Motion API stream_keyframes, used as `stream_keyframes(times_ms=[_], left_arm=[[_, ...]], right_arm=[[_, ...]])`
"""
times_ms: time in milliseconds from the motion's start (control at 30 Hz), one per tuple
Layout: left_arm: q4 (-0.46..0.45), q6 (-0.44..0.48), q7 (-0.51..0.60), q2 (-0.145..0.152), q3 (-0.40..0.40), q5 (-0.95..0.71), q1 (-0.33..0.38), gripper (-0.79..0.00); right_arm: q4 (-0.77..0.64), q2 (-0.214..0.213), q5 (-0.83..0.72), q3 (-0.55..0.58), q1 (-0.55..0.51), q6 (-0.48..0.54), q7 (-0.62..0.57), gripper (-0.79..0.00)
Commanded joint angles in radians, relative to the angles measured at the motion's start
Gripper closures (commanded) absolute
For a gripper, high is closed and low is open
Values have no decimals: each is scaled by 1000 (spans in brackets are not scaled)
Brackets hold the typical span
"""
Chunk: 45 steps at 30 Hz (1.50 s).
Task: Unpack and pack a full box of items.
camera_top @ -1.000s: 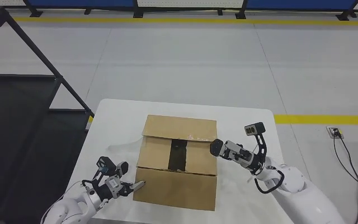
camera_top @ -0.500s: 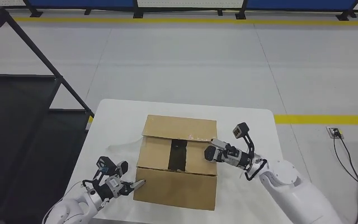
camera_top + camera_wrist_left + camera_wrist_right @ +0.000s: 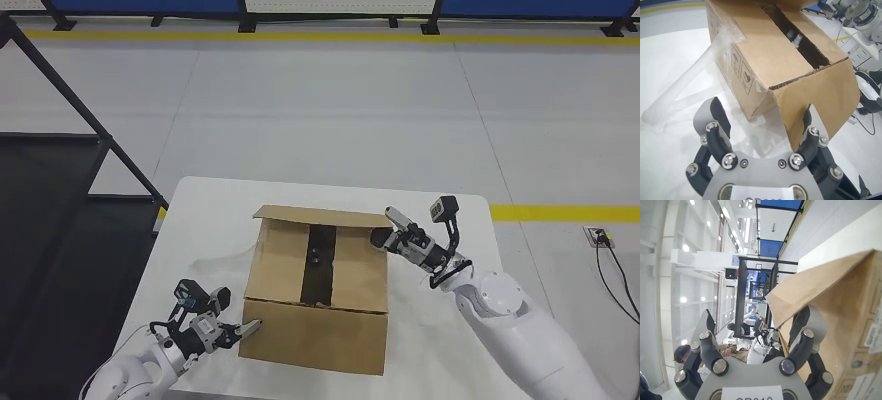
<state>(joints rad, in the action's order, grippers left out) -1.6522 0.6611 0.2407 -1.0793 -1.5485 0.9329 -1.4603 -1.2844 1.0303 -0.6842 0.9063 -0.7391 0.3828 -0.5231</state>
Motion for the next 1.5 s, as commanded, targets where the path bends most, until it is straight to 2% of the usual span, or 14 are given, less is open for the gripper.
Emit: stream_keyframes(times_ms=[0,167,333,633,1133,1333,1467], left_arm=[[2,0,-3,1,1,1,-3,-785],[2,-1,-8,3,1,6,-6,-785],[0,-2,-12,5,1,5,-10,-785],[-5,-10,-19,7,1,-6,-21,-785],[-11,-12,-19,7,9,1,-23,-785],[-23,-26,-14,7,28,33,-20,-785],[-16,-32,-19,8,31,41,-19,-785]], right_arm=[[24,11,9,-1,34,0,25,-785],[103,50,53,-38,127,-12,93,-785],[211,97,163,-101,215,1,198,-785],[380,178,341,-195,289,76,360,-785],[374,182,314,-181,275,62,337,-785],[462,219,344,-193,329,-19,361,-785],[548,253,335,-212,374,-41,304,-785]])
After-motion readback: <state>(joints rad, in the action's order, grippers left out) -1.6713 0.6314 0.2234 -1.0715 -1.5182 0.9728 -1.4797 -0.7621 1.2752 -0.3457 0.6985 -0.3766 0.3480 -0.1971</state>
